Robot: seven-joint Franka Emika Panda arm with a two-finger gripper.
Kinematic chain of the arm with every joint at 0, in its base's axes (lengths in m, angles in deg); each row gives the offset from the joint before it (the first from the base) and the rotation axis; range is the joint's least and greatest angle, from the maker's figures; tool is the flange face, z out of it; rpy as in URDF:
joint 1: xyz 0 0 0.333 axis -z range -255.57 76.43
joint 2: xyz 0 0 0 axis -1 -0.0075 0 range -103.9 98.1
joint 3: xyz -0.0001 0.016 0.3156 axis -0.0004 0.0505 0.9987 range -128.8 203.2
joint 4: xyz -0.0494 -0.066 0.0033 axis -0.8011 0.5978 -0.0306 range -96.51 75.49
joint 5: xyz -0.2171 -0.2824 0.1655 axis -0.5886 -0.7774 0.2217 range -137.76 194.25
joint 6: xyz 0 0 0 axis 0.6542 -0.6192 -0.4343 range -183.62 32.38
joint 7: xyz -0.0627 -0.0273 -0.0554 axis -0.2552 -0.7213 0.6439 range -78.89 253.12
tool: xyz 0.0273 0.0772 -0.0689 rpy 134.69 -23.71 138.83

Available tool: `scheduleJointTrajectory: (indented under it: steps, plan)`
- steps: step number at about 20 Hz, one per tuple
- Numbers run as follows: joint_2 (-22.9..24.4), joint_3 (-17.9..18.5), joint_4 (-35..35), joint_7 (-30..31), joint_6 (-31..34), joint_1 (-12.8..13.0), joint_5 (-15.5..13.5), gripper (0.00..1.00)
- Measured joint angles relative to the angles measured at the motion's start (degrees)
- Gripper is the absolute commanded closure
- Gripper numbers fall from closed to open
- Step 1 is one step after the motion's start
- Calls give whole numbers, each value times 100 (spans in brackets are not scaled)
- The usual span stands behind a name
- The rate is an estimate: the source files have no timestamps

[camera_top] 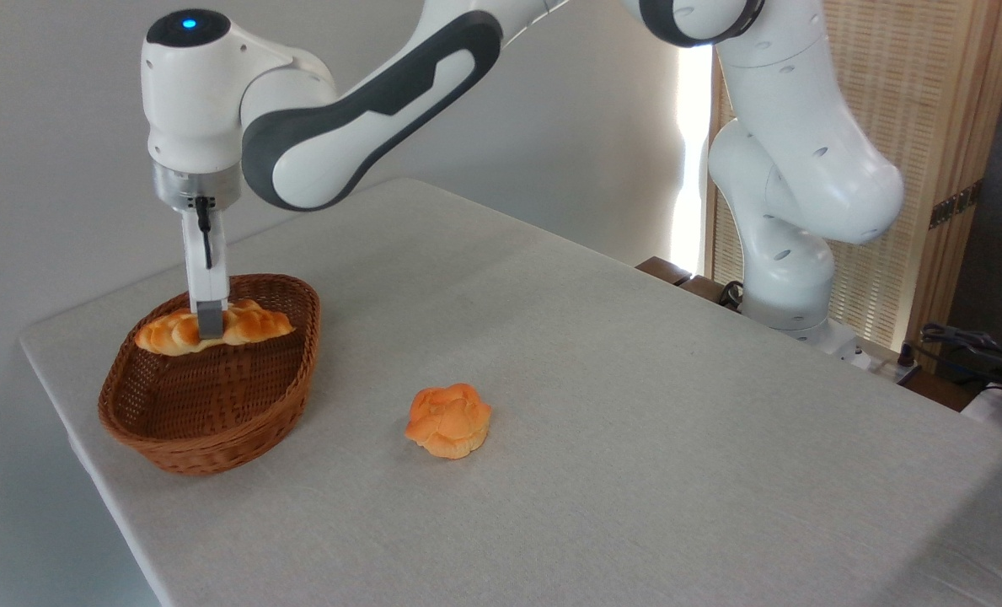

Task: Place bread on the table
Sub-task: 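Lift the croissant out of the basket and carry it beside the orange bun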

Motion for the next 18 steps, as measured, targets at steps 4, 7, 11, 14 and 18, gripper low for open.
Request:
scheduleJointTrajectory:
  steps: [4,7,11,14,18]
  plan:
    - [533,317,29,-5,1235,-70,-189,60]
    - [894,525,12,-99,2241,-87,-196,50]
    - [1239,571,-471,-487,2904,-87,25,19]
    - [1555,571,-1154,-602,2914,-76,215,2]
    - [1702,545,-1577,-604,2910,-63,241,0]
